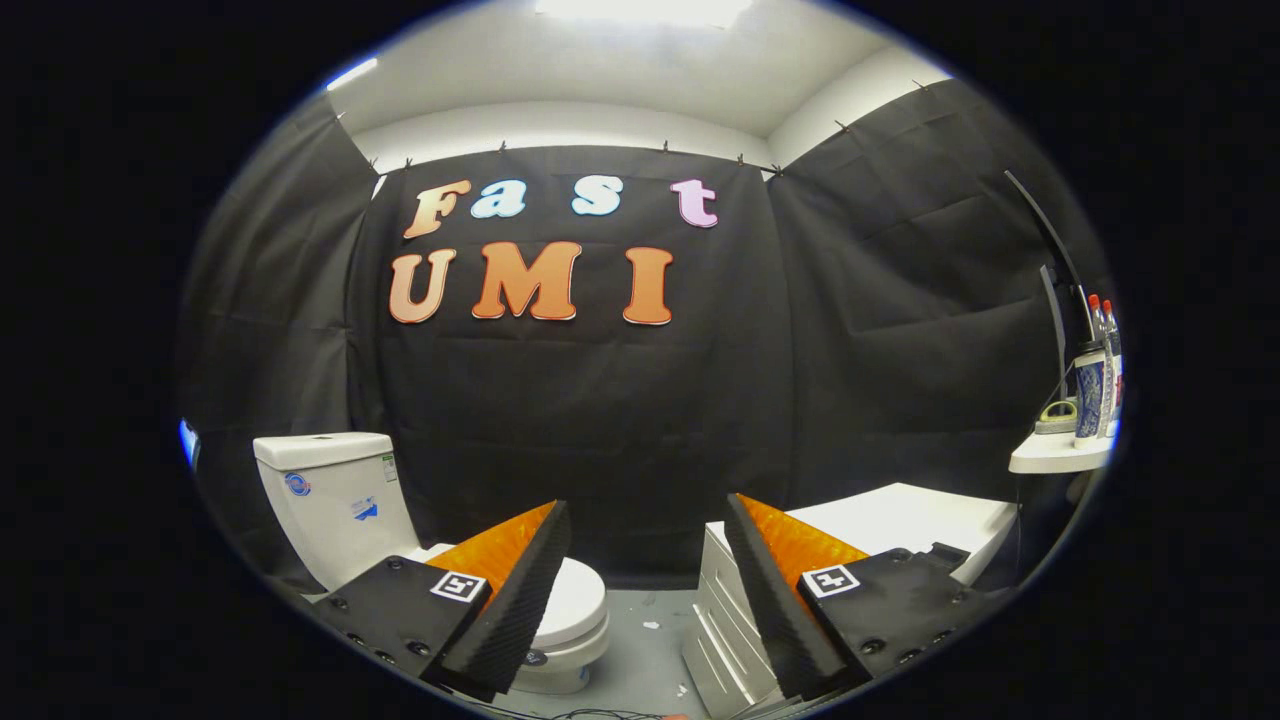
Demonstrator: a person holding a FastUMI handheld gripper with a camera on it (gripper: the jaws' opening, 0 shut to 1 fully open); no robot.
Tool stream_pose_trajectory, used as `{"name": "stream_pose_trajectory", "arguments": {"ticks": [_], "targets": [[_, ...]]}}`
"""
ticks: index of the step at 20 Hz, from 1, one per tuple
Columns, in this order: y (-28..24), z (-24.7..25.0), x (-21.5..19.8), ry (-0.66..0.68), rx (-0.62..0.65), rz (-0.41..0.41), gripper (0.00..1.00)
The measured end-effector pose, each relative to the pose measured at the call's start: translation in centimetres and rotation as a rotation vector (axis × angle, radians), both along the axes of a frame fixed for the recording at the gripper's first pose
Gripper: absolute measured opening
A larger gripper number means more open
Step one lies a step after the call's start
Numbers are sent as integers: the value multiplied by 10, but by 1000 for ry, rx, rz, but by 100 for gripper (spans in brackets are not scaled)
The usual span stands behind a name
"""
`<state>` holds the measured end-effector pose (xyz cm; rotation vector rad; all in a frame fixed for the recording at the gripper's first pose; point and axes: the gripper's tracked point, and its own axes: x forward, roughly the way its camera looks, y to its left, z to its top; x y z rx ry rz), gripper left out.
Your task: Open the toilet lid.
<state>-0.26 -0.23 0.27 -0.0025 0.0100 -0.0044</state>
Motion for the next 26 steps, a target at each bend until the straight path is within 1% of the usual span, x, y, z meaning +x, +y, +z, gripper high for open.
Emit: {"name": "stream_pose_trajectory", "arguments": {"ticks": [17, 18, 21, 24, 26], "targets": [[-1, 2, 0, -3, -4, -5, 99], [-4, 3, 2, -3, 1, -16, 99], [2, 3, 12, 6, 34, -12, 99], [23, 6, 33, 6, 53, 29, 99], [43, 5, 55, 9, 73, 68, 100]]}}
